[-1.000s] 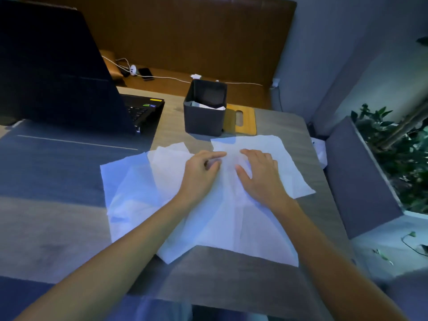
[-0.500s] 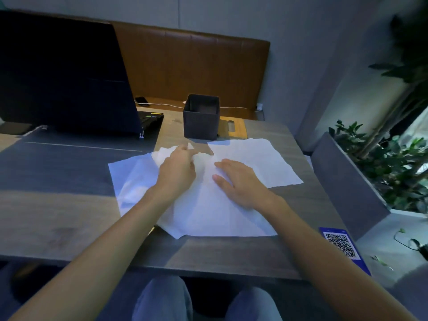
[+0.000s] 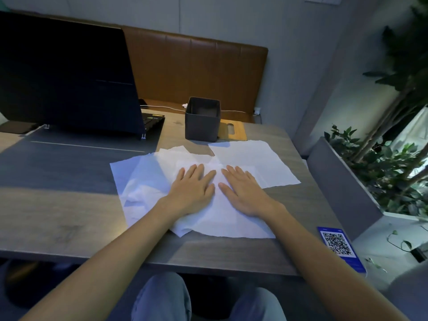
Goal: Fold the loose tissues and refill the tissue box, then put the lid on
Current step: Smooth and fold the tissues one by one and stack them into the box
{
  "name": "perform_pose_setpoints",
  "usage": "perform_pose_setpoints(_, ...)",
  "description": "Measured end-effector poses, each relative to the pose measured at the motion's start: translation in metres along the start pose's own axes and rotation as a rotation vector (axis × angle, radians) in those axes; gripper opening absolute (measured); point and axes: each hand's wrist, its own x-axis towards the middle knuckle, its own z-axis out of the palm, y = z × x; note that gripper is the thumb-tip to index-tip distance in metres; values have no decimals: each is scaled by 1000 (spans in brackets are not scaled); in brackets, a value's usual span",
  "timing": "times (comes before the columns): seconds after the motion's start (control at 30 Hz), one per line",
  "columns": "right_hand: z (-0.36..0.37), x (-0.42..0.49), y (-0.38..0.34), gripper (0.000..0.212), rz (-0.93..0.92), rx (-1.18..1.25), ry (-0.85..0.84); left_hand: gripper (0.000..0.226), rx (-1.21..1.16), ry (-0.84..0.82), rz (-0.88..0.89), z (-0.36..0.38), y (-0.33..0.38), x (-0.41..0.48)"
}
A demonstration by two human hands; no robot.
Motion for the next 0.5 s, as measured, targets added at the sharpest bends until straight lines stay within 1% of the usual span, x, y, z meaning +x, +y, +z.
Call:
perform_pose_setpoints(0.13,-1,-9,24,67,66,-40,8,59,-25,-88,-28,-9,-18,-16)
perform_pose_setpoints(0.27,-8,-14,35,69,131,-90,22,62,-7,-91,-35,-14,-23,-23)
perform_pose_setpoints(0.37,-9,-13,11,66,48,-11,56,63,8,-89,-4,-11,-11,-17)
perform_pose_setpoints(0.43,-2,-11,-7,63,-15,19,32,65,37,-79,-3,-7,-5,-13)
perform_pose_setpoints(0.5,6,-10,-13,62,-33,9,21,65,42,-78,-18,-5,-4,-12)
